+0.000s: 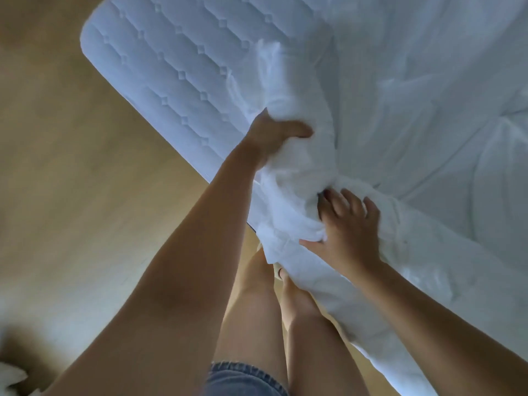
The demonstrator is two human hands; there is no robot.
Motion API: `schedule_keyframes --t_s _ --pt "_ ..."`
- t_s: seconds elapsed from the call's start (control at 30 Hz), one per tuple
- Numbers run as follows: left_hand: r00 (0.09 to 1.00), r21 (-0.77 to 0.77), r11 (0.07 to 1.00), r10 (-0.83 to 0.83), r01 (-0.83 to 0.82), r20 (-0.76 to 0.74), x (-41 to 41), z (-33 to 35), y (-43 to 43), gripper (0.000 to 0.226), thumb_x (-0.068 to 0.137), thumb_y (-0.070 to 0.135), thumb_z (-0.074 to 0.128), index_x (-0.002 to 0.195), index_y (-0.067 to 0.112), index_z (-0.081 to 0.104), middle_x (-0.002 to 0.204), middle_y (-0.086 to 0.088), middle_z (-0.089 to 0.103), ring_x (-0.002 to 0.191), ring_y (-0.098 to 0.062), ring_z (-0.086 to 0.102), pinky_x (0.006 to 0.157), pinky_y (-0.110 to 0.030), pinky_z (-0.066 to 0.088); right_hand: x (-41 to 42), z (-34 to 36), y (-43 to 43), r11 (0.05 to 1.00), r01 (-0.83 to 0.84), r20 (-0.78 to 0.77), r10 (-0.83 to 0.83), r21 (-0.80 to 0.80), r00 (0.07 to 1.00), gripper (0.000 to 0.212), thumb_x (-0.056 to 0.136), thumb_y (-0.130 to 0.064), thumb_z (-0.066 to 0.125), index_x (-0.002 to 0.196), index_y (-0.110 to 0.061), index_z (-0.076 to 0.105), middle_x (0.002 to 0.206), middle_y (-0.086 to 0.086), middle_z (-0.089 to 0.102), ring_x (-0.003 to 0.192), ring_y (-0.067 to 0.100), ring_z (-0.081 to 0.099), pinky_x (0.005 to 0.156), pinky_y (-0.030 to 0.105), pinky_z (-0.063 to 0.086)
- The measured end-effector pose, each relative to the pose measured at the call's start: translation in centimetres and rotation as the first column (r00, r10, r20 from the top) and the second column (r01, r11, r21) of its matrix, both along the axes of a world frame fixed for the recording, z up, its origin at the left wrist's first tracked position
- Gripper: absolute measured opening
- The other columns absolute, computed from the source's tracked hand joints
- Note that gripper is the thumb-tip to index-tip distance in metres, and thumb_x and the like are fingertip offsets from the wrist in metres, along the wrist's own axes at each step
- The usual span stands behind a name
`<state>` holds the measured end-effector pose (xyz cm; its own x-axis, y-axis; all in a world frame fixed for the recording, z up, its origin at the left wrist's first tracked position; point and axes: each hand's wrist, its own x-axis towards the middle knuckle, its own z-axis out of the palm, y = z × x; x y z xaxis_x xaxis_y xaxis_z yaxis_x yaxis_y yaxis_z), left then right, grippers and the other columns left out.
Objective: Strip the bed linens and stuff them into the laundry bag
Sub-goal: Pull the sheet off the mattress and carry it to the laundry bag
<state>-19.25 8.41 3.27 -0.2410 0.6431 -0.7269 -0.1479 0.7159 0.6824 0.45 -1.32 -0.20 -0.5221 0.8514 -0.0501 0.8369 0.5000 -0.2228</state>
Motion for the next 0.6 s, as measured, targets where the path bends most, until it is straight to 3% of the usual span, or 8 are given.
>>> schedule_keyframes --t_s 0.07,0.1,0.17,0.23,0.33,0.43,0.53,0.6 --pt "0.927 0.018 0.930 -0.365 0.367 -0.085 3.3 1.2 2.2 0.048 0.059 0.006 0.081 0.103 0.015 0.065 0.089 -0.002 0.069 0.079 -0.019 0.067 0.067 -0.030 0.057 0.6 -0.4 -0.7 1.000 0.000 -0.046 0.001 0.031 0.999 0.077 0.046 -0.052 0.083 0.105 -0.018 0.048 0.107 0.003 0.056 0.106 0.029 0.051 0.091 0.052 0.043" --pt "0.818 0.002 0.830 -0.549 0.557 -0.171 5.5 1.7 3.1 0.052 0.060 0.011 0.080 0.109 0.018 0.063 0.095 -0.001 0.068 0.085 -0.019 0.065 0.072 -0.031 0.056 0.9 -0.5 -0.9 1.000 0.012 -0.052 -0.010 0.028 0.999 0.074 0.048 -0.052 0.083 0.103 -0.018 0.048 0.104 0.004 0.056 0.104 0.030 0.050 0.092 0.052 0.043" --pt "0.498 -0.075 0.561 -0.781 0.824 -0.377 9.9 2.5 4.0 0.058 0.067 0.021 0.076 0.122 0.025 0.058 0.105 0.003 0.064 0.095 -0.018 0.059 0.080 -0.028 0.050 1.9 -0.4 -1.1 0.999 0.051 -0.061 -0.051 0.008 0.997 0.069 0.051 -0.052 0.083 0.102 -0.016 0.054 0.102 0.007 0.062 0.102 0.034 0.053 0.095 0.052 0.043" --pt "0.225 -0.133 0.326 -0.845 0.936 -0.485 13.8 2.9 4.2 0.057 0.076 0.026 0.070 0.130 0.028 0.053 0.114 0.002 0.062 0.103 -0.020 0.057 0.081 -0.028 0.043 2.9 0.1 -1.4 0.993 0.116 -0.098 -0.118 -0.022 0.988 0.060 0.054 -0.051 0.083 0.095 -0.011 0.065 0.102 0.010 0.066 0.103 0.036 0.055 0.096 0.051 0.042" --pt "-0.145 -0.225 -0.038 -0.864 0.974 -0.482 18.9 3.4 3.4 0.046 0.083 0.026 0.061 0.128 0.029 0.054 0.109 0.004 0.063 0.103 -0.020 0.058 0.076 -0.029 0.041 4.2 0.8 -2.3 0.973 0.217 -0.181 -0.227 -0.074 0.957 0.043 0.053 -0.043 0.088 0.064 -0.010 0.063 0.074 0.011 0.068 0.078 0.035 0.065 0.077 0.046 0.052" --pt "-0.504 -0.366 -0.362 -0.735 0.857 -0.453 23.3 2.8 1.5 0.022 0.085 0.020 0.054 0.106 0.022 0.060 0.082 0.006 0.058 0.087 -0.022 0.059 0.073 -0.032 0.039 6.0 1.2 -3.2 0.963 0.220 -0.310 -0.259 -0.155 0.915 0.050 0.050 -0.035 0.092 0.050 -0.020 0.045 0.048 0.002 0.053 0.049 0.025 0.058 0.057 0.029 0.048" --pt "-0.664 -0.439 -0.502 -0.620 0.745 -0.418 26.3 1.3 -0.1 0.008 0.090 0.020 0.049 0.084 0.018 0.054 0.070 0.006 0.049 0.078 -0.021 0.057 0.074 -0.033 0.042 7.8 1.9 -4.0 0.944 0.270 -0.368 -0.324 -0.190 0.872 0.039 0.051 -0.032 0.091 0.057 -0.012 0.058 0.050 0.000 0.057 0.045 0.022 0.058 0.049 0.025 0.045" --pt "-0.728 -0.448 -0.574 -0.567 0.685 -0.386 27.7 0.3 -1.0 0.010 0.093 0.023 0.047 0.084 0.019 0.050 0.075 0.006 0.049 0.077 -0.019 0.053 0.073 -0.032 0.043 9.0 3.0 -5.1 0.924 0.345 -0.349 -0.381 -0.165 0.856 0.025 0.066 -0.034 0.074 0.066 -0.010 0.065 0.056 0.002 0.062 0.049 0.022 0.061 0.048 0.021 0.043"
